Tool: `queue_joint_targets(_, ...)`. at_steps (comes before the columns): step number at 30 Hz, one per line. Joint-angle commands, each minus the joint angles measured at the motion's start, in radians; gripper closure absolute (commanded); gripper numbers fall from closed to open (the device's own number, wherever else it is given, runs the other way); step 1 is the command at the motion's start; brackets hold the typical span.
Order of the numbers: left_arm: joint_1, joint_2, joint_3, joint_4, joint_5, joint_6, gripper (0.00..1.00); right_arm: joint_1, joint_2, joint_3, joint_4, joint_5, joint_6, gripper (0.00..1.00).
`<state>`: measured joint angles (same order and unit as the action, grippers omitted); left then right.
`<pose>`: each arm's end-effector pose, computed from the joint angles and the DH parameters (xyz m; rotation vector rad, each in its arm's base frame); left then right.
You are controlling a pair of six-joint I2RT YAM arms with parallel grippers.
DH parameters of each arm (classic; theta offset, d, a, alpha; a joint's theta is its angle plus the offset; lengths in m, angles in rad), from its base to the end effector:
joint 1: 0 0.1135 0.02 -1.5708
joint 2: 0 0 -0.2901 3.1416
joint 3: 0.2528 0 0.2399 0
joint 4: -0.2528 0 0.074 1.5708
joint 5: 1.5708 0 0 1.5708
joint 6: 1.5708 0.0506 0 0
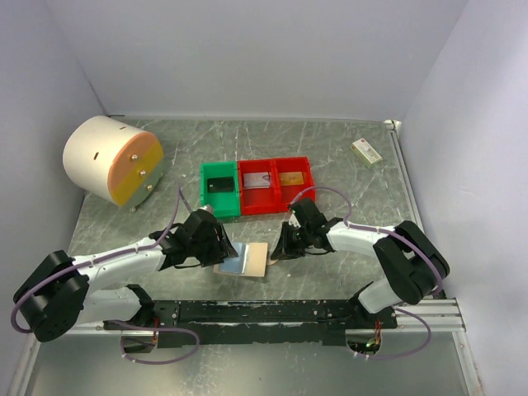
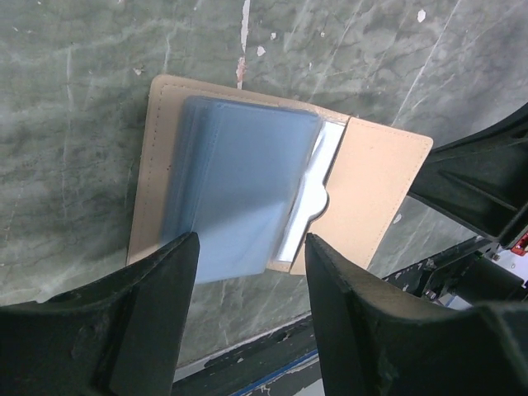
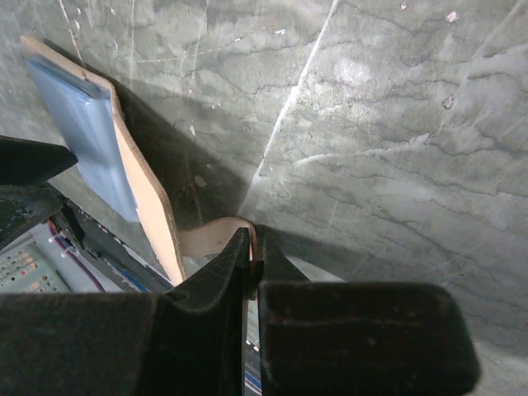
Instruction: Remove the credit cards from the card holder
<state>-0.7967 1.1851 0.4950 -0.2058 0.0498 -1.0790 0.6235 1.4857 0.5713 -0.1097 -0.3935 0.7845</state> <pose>0.1422 -0.1491 0.1835 -0.3525 2.6469 -0.7947 0.1895 0.1602 0.1520 0.0698 2.8280 0.9417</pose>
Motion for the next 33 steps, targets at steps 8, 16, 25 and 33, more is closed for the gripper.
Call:
queue_joint_targets(8,-0.020,-0.038,0.022,-0.044,-0.042,-0.001,0.31,-0.004,0.017,0.001,-0.020,0.061,-0.021,1.00)
queue_joint_targets(16,-0.021,-0.028,-0.017,-0.005,-0.027,-0.015,0.33,-0.004,0.020,0.008,-0.024,0.060,-0.024,1.00)
queue_joint_targets(25,-0.030,-0.019,0.007,-0.044,-0.053,-0.008,0.32,-0.003,0.014,0.004,-0.021,0.059,-0.018,1.00)
queue_joint_targets(33,-0.033,-0.016,0.033,-0.072,-0.077,0.003,0.31,-0.003,0.010,0.009,-0.025,0.058,-0.022,1.00)
